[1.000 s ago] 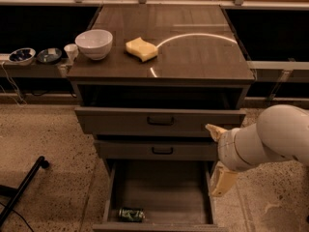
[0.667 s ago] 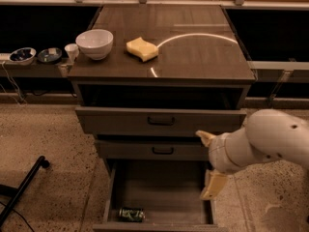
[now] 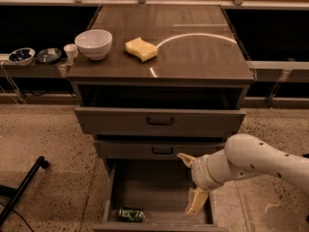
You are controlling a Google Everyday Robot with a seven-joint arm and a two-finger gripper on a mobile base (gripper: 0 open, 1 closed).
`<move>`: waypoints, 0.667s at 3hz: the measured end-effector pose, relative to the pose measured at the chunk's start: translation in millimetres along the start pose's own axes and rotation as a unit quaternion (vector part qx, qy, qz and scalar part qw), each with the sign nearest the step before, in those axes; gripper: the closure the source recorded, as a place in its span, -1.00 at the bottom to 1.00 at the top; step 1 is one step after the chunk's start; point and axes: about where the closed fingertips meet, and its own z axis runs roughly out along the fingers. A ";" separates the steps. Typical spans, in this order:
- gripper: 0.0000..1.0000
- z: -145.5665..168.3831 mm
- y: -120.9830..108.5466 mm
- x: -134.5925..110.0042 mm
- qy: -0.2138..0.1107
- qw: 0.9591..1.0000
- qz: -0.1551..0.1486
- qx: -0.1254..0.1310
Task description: Pick green can from bottom drawer and place on counter
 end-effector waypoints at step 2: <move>-1.00 57.2 -17.0 25.9 -0.021 1.000 0.011 0.019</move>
Offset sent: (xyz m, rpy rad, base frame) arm 0.0669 0.0251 -0.1394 0.1136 -0.0247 -0.0968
